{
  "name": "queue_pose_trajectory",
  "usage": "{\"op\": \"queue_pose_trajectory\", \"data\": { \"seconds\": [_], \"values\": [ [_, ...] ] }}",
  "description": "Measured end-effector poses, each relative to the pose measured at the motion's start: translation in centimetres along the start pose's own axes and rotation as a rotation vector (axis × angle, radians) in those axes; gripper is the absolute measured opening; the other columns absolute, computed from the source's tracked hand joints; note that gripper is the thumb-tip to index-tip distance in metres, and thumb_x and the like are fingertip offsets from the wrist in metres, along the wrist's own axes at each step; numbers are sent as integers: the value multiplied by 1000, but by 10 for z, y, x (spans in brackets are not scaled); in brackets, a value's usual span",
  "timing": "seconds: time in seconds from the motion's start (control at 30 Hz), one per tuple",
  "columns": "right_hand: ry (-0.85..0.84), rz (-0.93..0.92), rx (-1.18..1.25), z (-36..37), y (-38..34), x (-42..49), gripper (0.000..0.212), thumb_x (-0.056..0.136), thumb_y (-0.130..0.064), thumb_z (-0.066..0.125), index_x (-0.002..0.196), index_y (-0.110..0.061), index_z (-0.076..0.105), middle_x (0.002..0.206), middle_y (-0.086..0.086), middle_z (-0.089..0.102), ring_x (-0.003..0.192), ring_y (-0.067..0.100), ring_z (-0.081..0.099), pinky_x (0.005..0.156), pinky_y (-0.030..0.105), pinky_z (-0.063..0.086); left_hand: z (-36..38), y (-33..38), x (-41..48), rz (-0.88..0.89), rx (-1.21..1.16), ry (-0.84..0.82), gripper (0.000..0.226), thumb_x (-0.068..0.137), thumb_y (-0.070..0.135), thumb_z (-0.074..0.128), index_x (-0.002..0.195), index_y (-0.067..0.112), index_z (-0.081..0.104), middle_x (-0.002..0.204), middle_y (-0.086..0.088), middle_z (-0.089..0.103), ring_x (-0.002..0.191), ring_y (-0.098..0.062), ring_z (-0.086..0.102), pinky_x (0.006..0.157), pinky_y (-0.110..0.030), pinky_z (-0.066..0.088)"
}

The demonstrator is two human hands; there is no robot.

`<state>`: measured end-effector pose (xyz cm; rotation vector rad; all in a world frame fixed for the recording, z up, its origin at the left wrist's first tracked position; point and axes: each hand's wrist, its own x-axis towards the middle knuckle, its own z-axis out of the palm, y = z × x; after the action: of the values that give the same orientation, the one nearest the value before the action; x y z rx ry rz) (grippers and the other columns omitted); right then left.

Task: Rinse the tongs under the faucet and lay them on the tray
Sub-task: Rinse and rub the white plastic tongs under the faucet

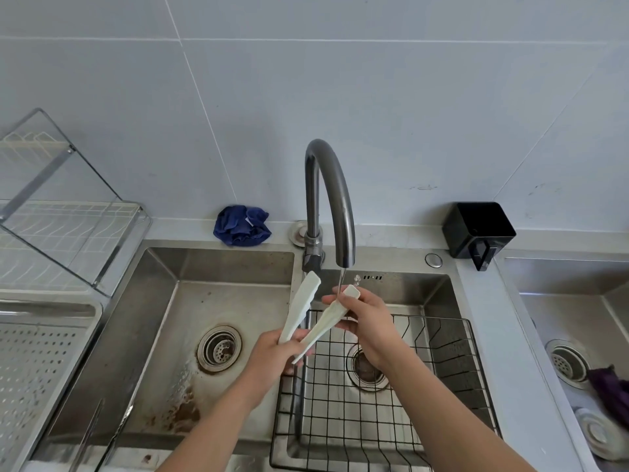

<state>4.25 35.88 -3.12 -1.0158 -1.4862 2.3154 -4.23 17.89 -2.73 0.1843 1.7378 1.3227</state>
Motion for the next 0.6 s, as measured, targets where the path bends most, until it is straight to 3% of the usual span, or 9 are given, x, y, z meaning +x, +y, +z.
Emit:
{"op": "queue_pose_trajectory", "data": {
  "seconds": [0.17,0.33,0.47,0.53,0.6],
  "values": [
    [-13,-66,-12,13,-4,2,21,97,-2,56,112,-10,69,106,11,79,88,17,73,74,28,58,4,-7,4,-22,-111,6,37,80,7,64,115,11,73,81,-11,71,69,-21,60,60,-28,43],
    [45,-56,-220,23,3,5,40,83,11,60,115,-14,61,100,9,78,100,28,74,90,46,59,15,-3,11,-20,-113,28,45,68,11,66,113,11,72,77,-11,68,62,-19,58,48,-26,40],
    [175,-67,-305,7,-4,16,16,92,-5,70,106,-6,62,86,15,79,77,29,79,72,50,66,24,-7,11,0,-60,-21,37,87,-2,56,114,17,73,84,-8,71,68,-17,63,48,-23,43],
    [234,-53,-239,5,-3,17,13,100,-17,63,106,-6,61,81,16,78,71,32,78,67,49,66,31,-7,12,17,6,-24,35,90,0,57,116,19,72,82,-7,68,70,-16,62,52,-24,45],
    [271,-52,-215,12,5,14,13,105,-23,54,106,-11,58,83,14,78,75,34,77,71,53,65,34,-8,14,23,95,16,24,90,4,60,109,15,70,73,-5,61,63,-14,56,54,-27,44]
  ]
}}
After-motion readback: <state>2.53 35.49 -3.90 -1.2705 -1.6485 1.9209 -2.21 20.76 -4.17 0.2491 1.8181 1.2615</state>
